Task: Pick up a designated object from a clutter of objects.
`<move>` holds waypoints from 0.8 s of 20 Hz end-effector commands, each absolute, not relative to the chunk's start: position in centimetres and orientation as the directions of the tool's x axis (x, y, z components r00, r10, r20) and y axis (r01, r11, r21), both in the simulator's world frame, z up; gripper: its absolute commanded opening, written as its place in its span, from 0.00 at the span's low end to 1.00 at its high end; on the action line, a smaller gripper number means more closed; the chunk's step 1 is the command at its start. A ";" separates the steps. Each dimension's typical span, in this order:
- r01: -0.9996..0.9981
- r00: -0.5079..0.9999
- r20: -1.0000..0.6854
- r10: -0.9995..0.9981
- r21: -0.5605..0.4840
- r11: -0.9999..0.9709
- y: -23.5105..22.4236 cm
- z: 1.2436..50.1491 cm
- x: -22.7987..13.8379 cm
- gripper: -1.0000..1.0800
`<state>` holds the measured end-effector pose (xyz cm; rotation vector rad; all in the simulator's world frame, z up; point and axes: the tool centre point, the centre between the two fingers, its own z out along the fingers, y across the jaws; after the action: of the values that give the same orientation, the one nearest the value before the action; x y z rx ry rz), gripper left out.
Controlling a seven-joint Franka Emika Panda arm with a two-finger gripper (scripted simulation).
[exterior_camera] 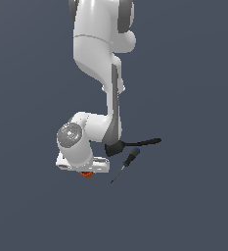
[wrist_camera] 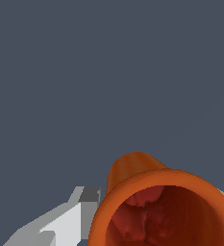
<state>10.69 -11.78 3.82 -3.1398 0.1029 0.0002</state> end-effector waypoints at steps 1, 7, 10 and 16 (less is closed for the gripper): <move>-0.066 0.998 0.000 -0.066 0.000 -0.998 -11.8 3.8 10.7 0.00; -0.066 0.998 0.000 -0.066 0.000 -0.998 -11.8 4.0 10.7 0.00; -0.066 0.998 0.000 -0.066 0.000 -0.998 -12.0 4.8 10.5 0.00; -0.066 0.998 0.000 -0.066 0.000 -0.998 -12.5 7.9 10.0 0.00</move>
<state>10.08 -12.30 6.84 -3.1395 0.1026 0.0037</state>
